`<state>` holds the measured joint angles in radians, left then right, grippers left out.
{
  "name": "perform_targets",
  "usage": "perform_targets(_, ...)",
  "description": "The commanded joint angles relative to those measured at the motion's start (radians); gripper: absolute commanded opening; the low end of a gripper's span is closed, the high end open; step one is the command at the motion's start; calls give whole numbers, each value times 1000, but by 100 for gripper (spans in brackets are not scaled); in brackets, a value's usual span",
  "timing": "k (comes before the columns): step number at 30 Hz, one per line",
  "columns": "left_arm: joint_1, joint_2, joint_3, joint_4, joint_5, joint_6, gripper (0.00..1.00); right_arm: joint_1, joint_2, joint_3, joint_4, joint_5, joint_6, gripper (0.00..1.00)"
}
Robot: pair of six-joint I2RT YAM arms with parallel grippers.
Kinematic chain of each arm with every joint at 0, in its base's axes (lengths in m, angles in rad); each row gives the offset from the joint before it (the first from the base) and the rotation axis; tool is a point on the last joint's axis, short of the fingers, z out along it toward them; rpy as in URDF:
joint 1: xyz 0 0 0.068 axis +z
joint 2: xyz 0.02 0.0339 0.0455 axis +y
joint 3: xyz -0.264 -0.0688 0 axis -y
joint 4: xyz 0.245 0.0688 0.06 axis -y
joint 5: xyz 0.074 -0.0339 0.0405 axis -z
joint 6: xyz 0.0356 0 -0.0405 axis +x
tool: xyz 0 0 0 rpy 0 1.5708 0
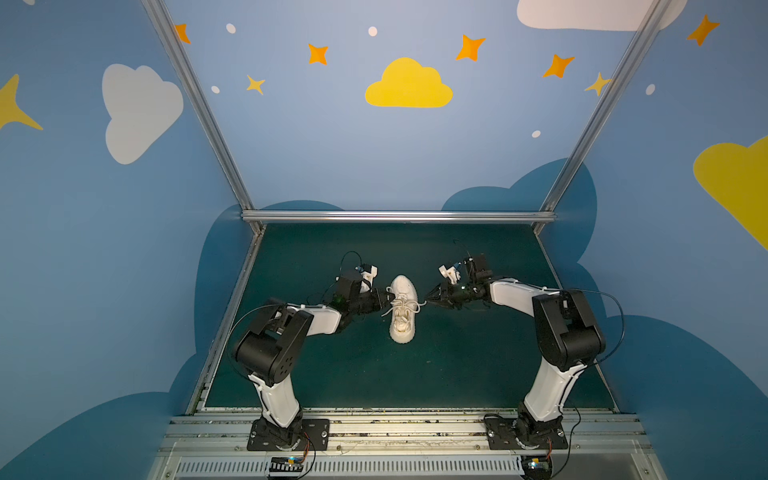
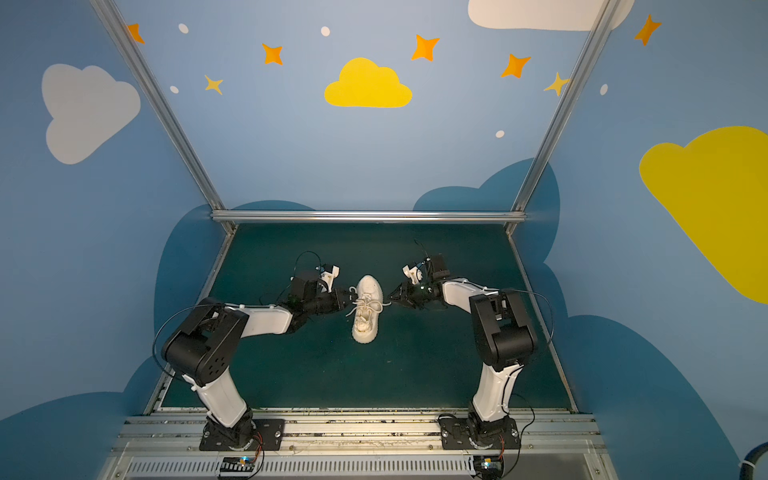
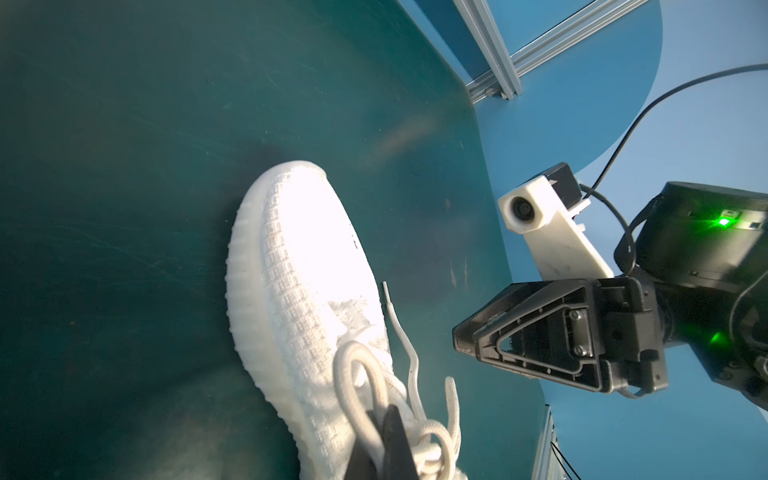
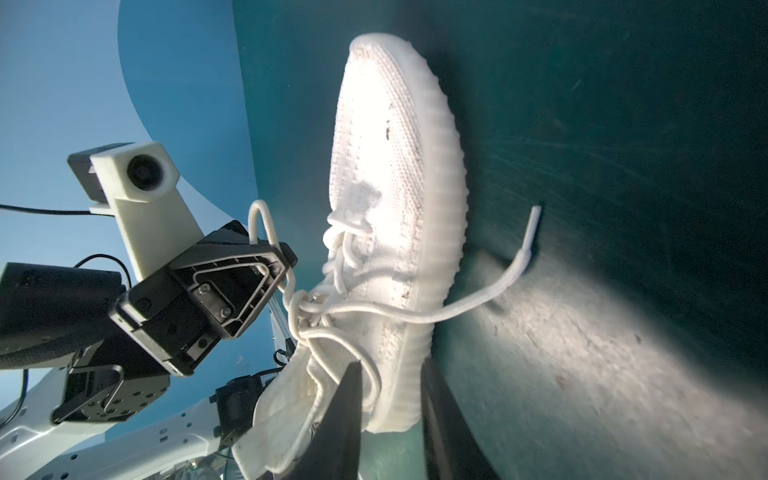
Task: Tie the shoes
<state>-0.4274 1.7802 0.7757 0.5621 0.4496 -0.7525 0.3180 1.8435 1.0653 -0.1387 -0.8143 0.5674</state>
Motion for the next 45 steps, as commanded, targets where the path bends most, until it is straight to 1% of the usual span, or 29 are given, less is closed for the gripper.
perform_targets(1, 1, -1, 8, 8, 15, 4, 3, -7, -57, -20, -37, -30, -19, 27)
perform_targets(4, 1, -1, 10, 5, 18, 5, 3, -1, -64, -25, -41, -63, -18, 29)
perform_targets(7, 1, 1, 8, 7, 21, -1, 3, 7, -60, -19, -41, -90, -45, 31)
perform_targets(12, 0, -14, 5, 6, 14, -4, 3, 13, -40, 26, -98, -105, -83, 31)
perform_targets(18, 2, -22, 6, 4, 12, -5, 3, 37, -57, 5, -94, -121, -120, 31)
perform_targets(23, 4, -26, 13, -13, 22, 2, 3, 75, -37, -19, -22, -145, -47, 32)
perform_targets(26, 4, -28, 8, -11, 22, 0, 3, 76, -14, -40, 52, -149, 21, 33)
perform_targets(29, 3, -31, 7, -11, 22, -2, 3, 77, 6, -36, 68, -157, 47, 36)
perform_targets(32, 4, -32, 9, -16, 24, -2, 3, 78, -13, -36, 54, -138, 27, 36)
perform_targets(35, 3, -31, 8, -14, 27, -6, 3, 77, -49, 1, -41, -96, -67, 31)
perform_targets(37, 5, -33, 8, -13, 29, -11, 3, 81, -69, 39, -130, -48, -151, 30)
perform_targets(39, 4, -40, 5, -10, 31, -15, 3, 81, -79, 64, -185, -20, -195, 30)
perform_targets(41, 4, -43, 1, -6, 34, -15, 3, 82, -78, 77, -200, -15, -196, 31)
perform_targets(45, 5, -48, -3, -10, 42, -12, 3, 87, -82, 53, -136, -21, -127, 31)
